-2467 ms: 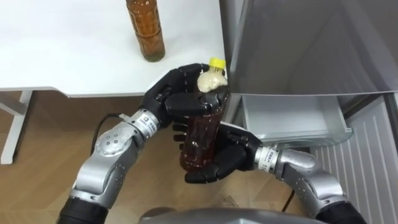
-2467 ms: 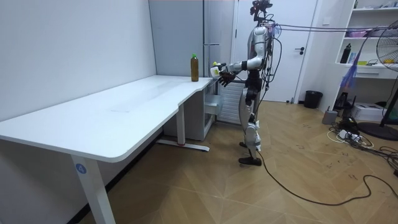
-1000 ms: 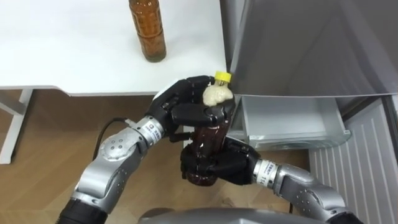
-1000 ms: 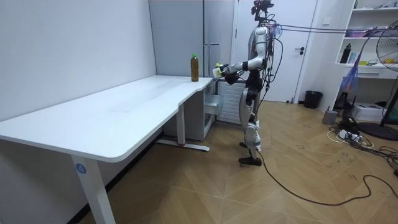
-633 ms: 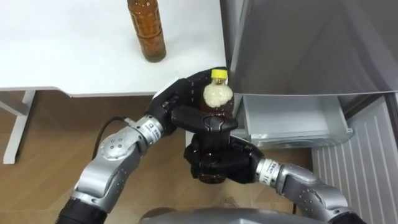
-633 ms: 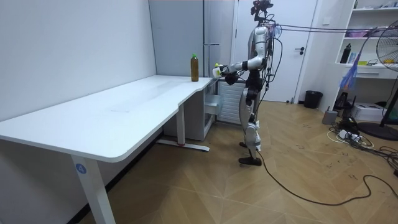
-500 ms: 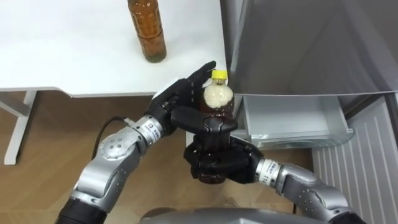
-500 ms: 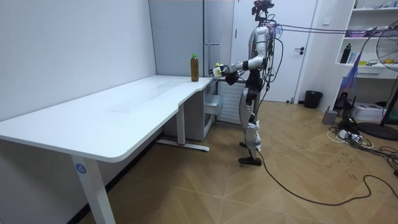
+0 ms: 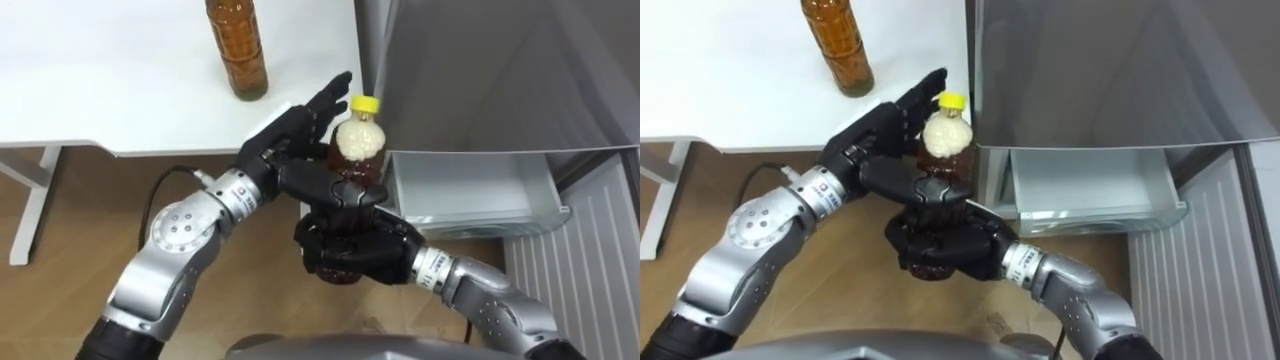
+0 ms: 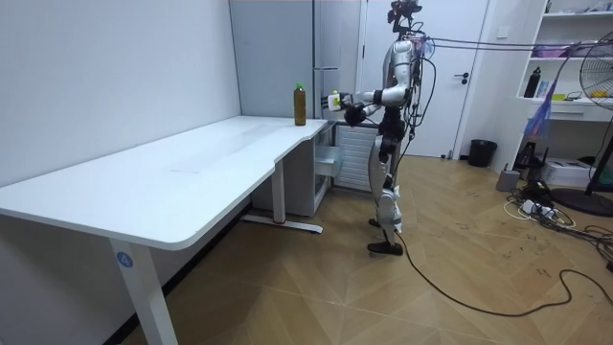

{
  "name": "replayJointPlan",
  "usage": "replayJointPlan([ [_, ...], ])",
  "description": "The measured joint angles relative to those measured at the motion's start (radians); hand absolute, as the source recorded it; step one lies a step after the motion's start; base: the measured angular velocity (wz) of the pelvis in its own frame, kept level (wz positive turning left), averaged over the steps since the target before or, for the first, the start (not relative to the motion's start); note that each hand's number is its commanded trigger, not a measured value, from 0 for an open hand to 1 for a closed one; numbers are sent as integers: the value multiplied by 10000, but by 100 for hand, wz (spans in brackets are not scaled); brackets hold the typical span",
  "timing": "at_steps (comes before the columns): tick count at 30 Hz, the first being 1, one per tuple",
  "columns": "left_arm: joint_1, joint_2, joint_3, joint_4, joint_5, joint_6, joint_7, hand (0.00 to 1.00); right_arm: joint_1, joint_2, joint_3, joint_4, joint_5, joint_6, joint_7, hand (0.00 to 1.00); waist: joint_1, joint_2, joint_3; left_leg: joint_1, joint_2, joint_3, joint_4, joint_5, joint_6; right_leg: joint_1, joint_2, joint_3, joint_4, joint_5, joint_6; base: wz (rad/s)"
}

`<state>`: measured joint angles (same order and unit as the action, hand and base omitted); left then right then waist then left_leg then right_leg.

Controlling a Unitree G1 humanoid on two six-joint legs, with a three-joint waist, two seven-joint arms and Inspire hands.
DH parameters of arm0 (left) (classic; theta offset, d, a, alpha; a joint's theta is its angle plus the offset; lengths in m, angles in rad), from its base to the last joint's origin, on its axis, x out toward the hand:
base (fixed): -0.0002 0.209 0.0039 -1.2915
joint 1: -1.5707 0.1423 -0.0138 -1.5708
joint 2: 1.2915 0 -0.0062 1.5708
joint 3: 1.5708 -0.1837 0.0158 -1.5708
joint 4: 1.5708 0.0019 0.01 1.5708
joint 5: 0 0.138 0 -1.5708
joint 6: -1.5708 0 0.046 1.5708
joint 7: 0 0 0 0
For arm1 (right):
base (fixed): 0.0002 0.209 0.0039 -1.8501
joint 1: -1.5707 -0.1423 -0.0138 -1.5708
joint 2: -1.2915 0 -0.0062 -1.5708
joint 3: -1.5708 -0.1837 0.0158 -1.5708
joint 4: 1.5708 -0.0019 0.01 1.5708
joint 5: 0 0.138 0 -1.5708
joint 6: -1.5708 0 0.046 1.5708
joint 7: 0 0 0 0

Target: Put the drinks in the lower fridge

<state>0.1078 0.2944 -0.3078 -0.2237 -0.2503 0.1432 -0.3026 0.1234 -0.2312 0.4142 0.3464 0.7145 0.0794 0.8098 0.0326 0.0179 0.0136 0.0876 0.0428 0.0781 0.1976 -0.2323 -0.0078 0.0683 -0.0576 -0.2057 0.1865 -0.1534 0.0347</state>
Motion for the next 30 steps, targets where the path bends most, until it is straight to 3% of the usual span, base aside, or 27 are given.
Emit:
replayJointPlan([
  [7, -2, 62, 594, -1822, 294, -15, 165, 0, -27, 304, -292, -201, 1219, -683, 706, 100, 11, 79, -3, 116, -1, -24, 18, 0, 0, 158, -6, -65, -44, 0, 0, 2],
  [9, -99, -93, 1143, -2465, 276, -481, 452, 0, 209, 298, -374, -53, 1148, -599, 718, 100, 33, 95, 3, 107, 0, -85, 15, 0, -1, 172, -8, -134, -53, 0, 0, 9],
  [10, -249, -264, 1581, -2879, 253, -911, 766, 0, 477, 267, -419, 42, 962, -499, 681, 100, 91, 127, 10, 108, -1, -103, -11, 0, -1, 170, -12, -156, -52, 0, 1, 4],
  [11, -405, -389, 1935, -3165, 244, -1370, 1014, 0, 743, 114, -431, 50, 656, -351, 629, 100, 231, 189, 5, 112, -8, -101, -22, 0, -1, 168, -18, -164, -52, -1, 1, 0],
  [13, -581, -561, 2291, -3444, 253, -1837, 1241, 0, 1036, -108, -431, 103, -26, -318, 571, 100, 357, 247, -10, 136, -14, -105, -31, 2, -2, 185, -25, -178, -51, -3, 4, 0],
  [17, -834, -901, 2491, -3685, 241, -2199, 1728, 0, 1204, -43, -444, 541, -834, -317, 217, 100, 603, 212, -10, 294, -18, -76, -79, 15, -16, 292, -26, -165, -47, -8, 10, -2],
  [24, -1051, -891, 3328, -3956, 304, -2912, 2893, 0, 1315, -44, -444, 766, -1374, -316, -200, 100, 918, 156, -43, 334, -20, -157, -70, 15, -16, 321, -27, -180, -19, -7, 10, 0],
  [30, -1292, -733, 4685, -4022, 1944, -3687, 4334, 0, 1349, -47, -676, 787, -1389, -328, -365, 100, 1231, 176, -27, 519, -22, -178, -99, 15, -16, 544, -22, -215, -54, -7, 10, 4],
])
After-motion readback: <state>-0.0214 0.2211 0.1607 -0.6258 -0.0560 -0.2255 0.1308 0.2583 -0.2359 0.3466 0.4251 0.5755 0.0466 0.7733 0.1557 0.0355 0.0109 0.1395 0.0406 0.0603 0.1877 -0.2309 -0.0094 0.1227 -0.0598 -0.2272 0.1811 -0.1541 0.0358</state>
